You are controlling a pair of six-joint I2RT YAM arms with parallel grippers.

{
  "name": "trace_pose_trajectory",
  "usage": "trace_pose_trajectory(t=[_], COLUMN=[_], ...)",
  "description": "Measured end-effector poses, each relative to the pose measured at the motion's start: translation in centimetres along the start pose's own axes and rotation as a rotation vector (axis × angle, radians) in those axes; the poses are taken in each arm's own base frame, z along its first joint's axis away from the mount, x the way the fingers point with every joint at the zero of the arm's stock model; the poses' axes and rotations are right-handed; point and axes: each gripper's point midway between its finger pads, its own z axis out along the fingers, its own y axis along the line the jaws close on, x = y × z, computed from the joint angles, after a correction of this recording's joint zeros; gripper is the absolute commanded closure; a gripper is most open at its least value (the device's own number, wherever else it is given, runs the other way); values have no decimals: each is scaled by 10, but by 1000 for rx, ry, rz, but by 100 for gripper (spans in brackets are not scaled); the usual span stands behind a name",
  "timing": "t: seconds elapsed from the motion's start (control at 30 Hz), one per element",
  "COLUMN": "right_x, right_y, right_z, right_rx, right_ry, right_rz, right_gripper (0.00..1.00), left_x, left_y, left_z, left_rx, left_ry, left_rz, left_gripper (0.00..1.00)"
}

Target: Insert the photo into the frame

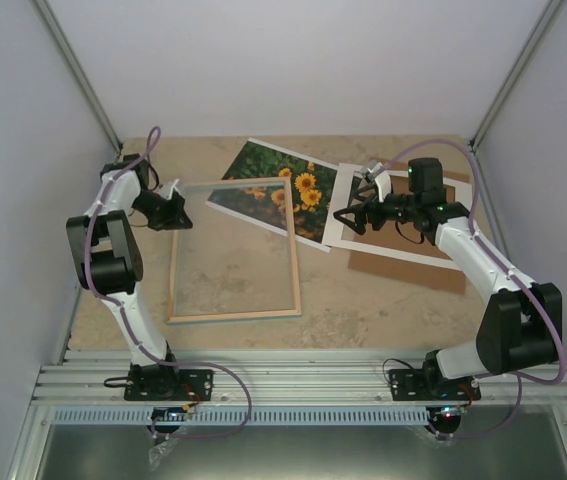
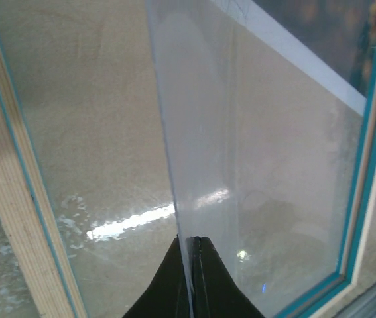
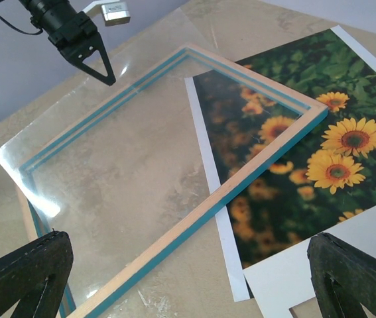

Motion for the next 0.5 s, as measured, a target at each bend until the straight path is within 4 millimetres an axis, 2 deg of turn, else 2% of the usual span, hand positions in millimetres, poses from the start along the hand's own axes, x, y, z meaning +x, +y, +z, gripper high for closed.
trace_pose_trajectory(t=[0.37, 0.4, 0.5], right_x=[0, 0, 0], right_y=[0, 0, -2], right_z=[0, 0, 1], right_rx=[1, 1, 12], right_ry=[-1, -1, -3], right_rz=[-1, -2, -5], right_gripper=[3, 5, 20], left_x=[0, 0, 1], left_y=[-19, -20, -22], left_z=[-1, -1, -1], left_rx=[116, 122, 135], left_ry=[33, 34, 37], left_rz=[-68, -72, -79], left_gripper=[100, 100, 100])
